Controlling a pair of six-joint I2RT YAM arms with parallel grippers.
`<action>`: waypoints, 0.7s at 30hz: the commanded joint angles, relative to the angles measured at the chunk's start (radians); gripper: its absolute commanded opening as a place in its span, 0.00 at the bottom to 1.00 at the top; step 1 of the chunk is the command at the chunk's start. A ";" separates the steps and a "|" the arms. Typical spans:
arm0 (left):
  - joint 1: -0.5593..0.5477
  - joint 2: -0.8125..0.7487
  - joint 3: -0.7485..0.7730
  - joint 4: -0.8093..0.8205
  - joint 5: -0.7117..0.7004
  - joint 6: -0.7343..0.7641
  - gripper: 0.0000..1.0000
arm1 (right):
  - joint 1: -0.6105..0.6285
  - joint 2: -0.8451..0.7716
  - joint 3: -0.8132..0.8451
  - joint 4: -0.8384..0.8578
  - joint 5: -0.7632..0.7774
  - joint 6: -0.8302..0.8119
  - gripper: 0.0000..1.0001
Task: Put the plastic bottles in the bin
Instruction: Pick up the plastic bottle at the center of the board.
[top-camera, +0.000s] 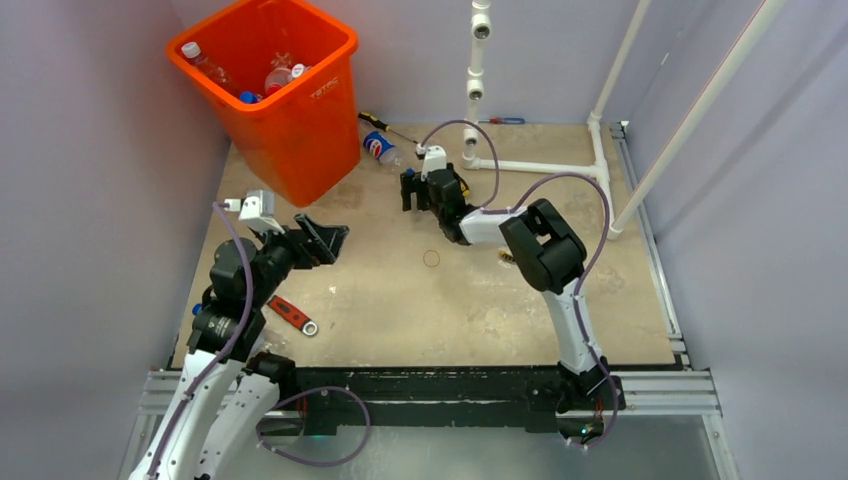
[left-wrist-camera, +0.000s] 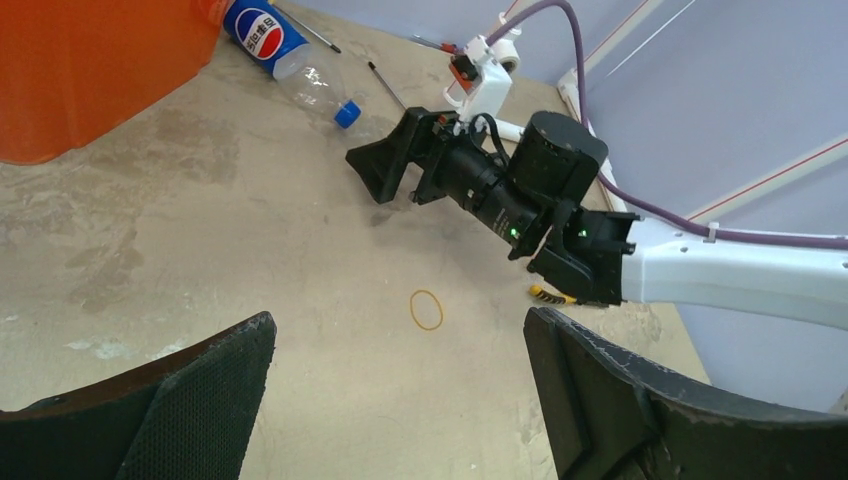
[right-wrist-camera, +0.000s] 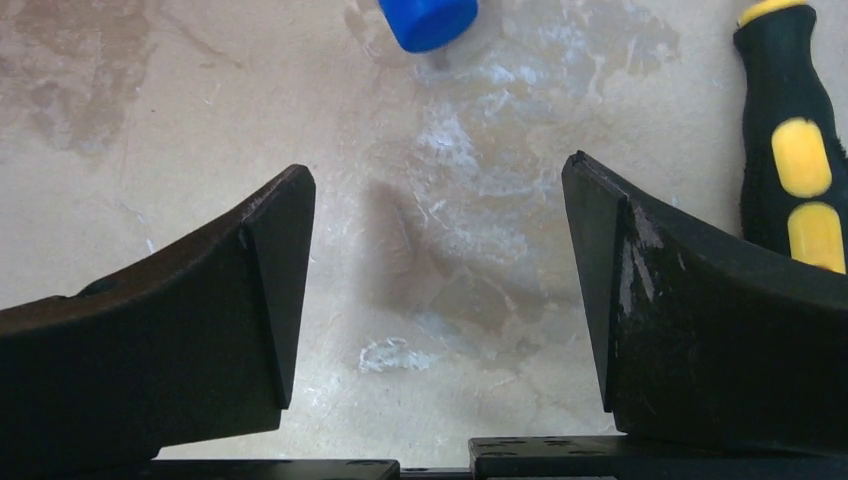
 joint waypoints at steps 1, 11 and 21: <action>-0.012 -0.002 -0.004 0.029 0.017 0.031 0.94 | -0.002 0.029 0.163 -0.124 -0.054 0.008 0.90; -0.014 0.000 -0.023 0.023 0.041 0.014 0.94 | -0.018 0.198 0.455 -0.373 -0.052 0.040 0.94; -0.014 0.011 -0.033 0.038 0.049 0.003 0.94 | -0.031 0.294 0.650 -0.518 -0.078 0.007 0.95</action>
